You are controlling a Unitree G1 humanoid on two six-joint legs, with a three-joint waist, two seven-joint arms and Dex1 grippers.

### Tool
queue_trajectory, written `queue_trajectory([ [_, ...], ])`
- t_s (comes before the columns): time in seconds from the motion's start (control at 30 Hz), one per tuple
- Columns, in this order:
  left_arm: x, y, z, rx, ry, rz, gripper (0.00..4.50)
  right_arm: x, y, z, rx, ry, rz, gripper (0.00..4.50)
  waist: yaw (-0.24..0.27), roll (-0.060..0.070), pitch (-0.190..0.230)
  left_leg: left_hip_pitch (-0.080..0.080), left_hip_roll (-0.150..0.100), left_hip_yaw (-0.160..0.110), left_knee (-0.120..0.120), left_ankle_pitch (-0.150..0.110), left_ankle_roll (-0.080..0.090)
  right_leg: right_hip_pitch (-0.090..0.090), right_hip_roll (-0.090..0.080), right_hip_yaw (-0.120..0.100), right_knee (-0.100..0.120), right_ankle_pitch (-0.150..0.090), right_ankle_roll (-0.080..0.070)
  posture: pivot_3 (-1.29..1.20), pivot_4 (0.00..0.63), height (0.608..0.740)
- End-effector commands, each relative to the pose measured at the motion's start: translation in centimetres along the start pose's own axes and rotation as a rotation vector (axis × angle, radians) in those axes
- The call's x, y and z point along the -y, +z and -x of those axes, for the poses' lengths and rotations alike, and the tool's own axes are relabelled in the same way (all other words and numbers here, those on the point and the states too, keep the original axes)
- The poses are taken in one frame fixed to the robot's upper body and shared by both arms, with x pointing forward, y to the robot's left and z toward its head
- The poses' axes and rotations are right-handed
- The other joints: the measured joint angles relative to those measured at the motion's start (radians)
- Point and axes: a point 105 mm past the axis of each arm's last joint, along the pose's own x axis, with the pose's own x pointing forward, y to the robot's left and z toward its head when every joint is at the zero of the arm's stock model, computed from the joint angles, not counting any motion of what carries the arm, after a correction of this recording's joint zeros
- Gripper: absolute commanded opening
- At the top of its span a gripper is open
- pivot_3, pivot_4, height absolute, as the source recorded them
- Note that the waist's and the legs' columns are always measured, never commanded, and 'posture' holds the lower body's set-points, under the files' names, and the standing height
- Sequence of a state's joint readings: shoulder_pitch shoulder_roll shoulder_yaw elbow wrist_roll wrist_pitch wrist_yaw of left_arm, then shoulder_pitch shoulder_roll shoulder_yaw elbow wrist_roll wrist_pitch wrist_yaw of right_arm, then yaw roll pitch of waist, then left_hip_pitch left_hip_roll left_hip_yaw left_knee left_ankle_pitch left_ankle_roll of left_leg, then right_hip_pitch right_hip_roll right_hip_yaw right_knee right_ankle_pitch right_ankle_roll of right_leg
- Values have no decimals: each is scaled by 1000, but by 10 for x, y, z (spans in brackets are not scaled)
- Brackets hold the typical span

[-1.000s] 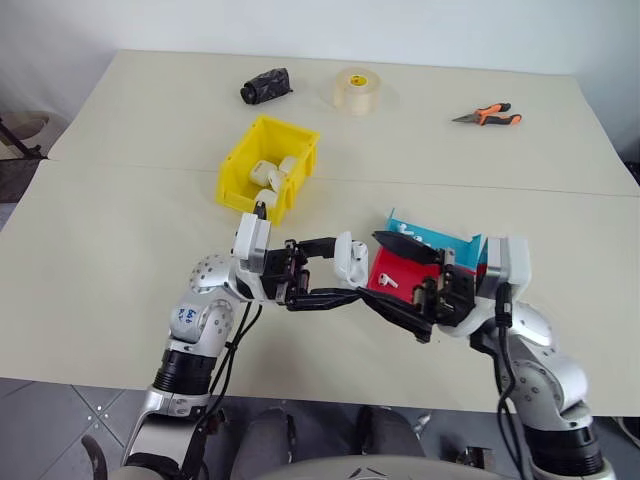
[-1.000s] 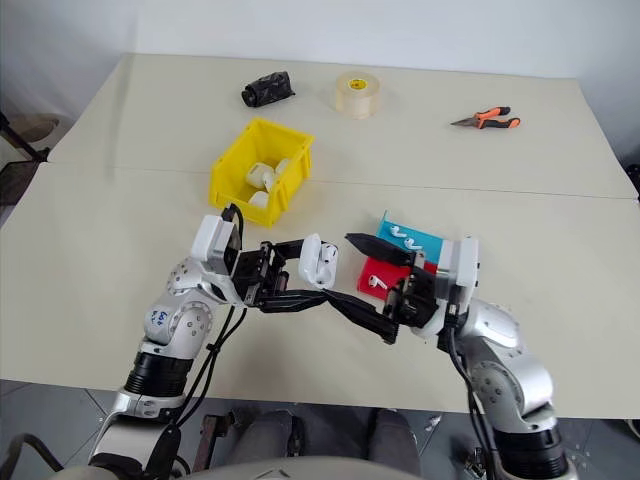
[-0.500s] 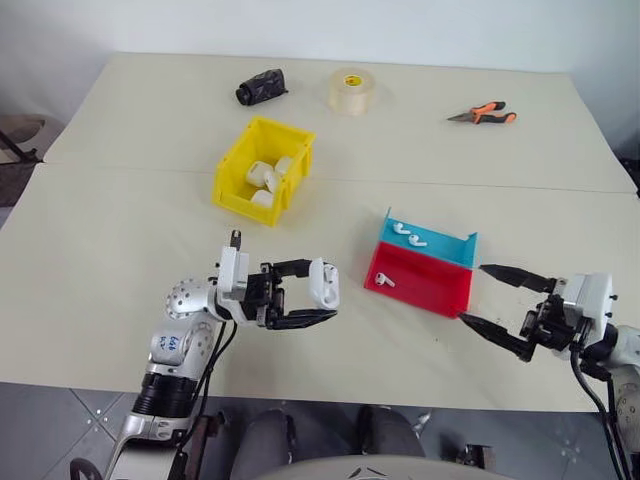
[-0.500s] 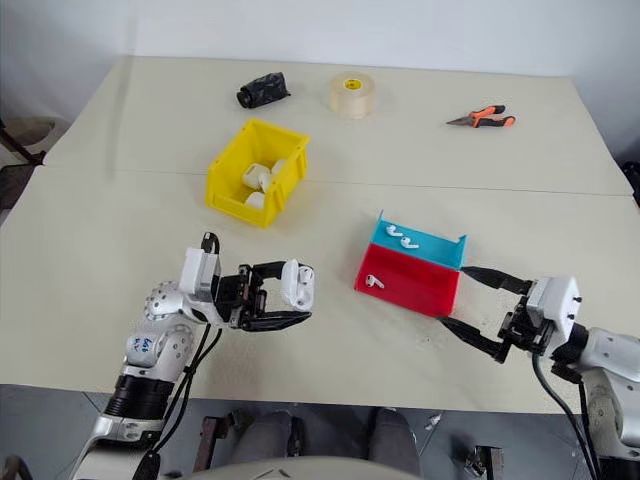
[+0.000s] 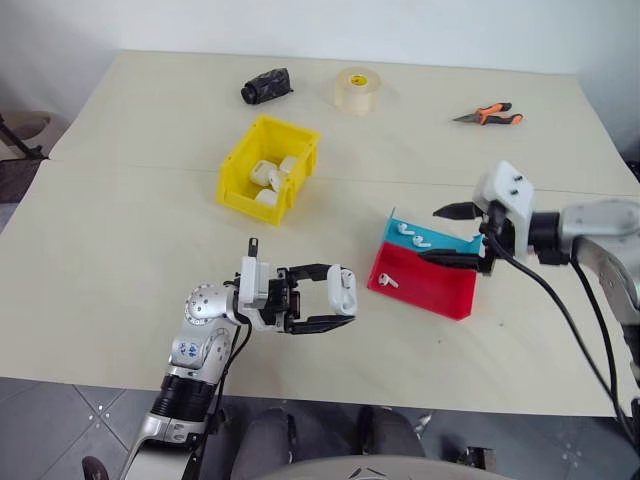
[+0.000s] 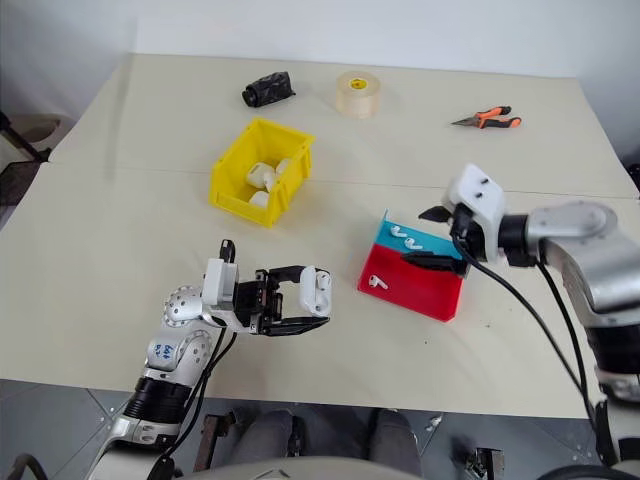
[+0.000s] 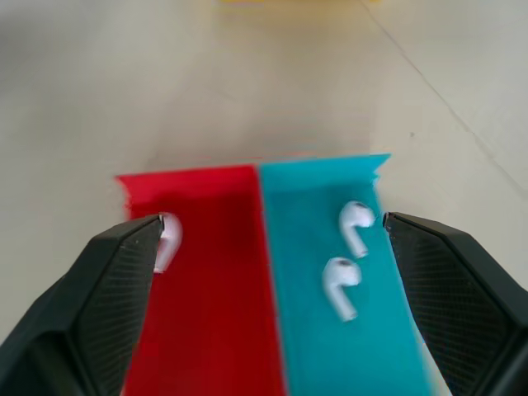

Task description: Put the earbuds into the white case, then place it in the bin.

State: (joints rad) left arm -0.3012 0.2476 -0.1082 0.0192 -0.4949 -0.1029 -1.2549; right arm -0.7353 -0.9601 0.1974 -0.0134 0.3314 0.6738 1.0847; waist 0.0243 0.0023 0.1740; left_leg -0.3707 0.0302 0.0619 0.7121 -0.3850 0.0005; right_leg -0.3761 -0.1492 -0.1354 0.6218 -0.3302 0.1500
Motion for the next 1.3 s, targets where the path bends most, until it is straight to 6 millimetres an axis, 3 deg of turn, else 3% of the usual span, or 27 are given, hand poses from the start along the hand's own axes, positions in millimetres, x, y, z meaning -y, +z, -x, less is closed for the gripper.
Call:
queue_trajectory([
  [0.03,1,3,-7,12,-15,-25,2796,24,-13,-9,-149,-46,37,4460,-2,0,0,0,0,0,1,0,0,0,0,0,1,0,0,0,150,740],
  [0.2,1,3,-11,19,-5,-34,2796,41,-21,-24,-263,-32,145,4460,-9,0,0,0,0,1,-1,0,0,-1,0,-1,0,0,0,0,150,740],
  [0.33,2,4,-12,26,7,-37,2796,40,-21,-39,-281,27,189,4460,-24,0,0,0,0,1,-1,0,0,-1,0,-1,1,0,0,0,150,740],
  [0.67,1,5,-14,35,34,-46,2796,36,-25,-53,-320,108,269,4460,-30,0,0,1,1,0,-1,0,0,-1,0,-1,2,0,0,0,150,740],
  [0.77,1,5,-15,38,38,-47,2796,34,-26,-57,-323,125,273,3887,-30,0,0,1,1,0,0,0,0,-1,0,-1,2,0,0,0,150,740],
  [0.9,1,5,-14,37,43,-49,2796,28,-28,-61,-329,163,273,2612,-30,0,0,1,1,0,0,0,0,-1,0,-1,3,0,0,0,150,740],
  [1.3,-1,7,-13,34,48,-55,2796,21,-32,-65,-337,200,263,2612,-31,0,0,1,1,0,0,0,0,-1,0,-1,3,0,0,0,150,740],
])
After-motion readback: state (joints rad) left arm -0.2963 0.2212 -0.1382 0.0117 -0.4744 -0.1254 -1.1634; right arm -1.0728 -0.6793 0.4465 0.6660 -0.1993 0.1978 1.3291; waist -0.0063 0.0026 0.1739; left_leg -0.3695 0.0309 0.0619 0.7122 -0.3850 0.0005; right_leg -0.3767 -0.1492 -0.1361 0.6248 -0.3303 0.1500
